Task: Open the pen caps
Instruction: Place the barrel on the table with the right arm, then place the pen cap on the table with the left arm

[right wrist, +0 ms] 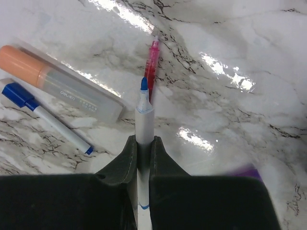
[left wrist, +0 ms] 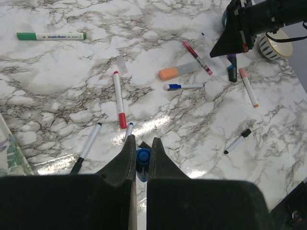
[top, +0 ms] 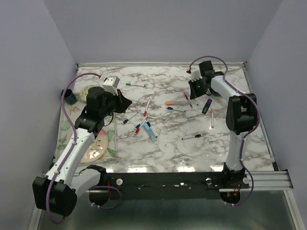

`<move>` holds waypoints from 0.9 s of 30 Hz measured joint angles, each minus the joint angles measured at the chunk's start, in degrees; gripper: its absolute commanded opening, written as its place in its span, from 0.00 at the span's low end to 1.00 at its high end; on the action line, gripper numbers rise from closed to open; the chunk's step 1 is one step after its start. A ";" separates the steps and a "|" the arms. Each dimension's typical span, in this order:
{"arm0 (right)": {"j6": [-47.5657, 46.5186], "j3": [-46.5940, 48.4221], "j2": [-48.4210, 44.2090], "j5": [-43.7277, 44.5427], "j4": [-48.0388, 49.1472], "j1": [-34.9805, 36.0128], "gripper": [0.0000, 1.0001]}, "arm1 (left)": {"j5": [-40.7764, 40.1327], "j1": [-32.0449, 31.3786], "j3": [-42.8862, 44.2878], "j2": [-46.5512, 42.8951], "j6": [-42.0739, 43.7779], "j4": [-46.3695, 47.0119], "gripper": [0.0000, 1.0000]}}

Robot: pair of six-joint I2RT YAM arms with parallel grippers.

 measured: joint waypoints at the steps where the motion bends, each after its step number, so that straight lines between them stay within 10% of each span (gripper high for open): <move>1: -0.02 1.16 1.11 0.22 -0.24 0.00 0.14 | 0.00 0.00 0.00 0.00 0.04 0.00 0.00; 27: 0.87 11.17 9.35 0.15 -7.28 -0.11 0.30 | 0.00 0.00 0.00 0.28 0.57 -0.22 0.00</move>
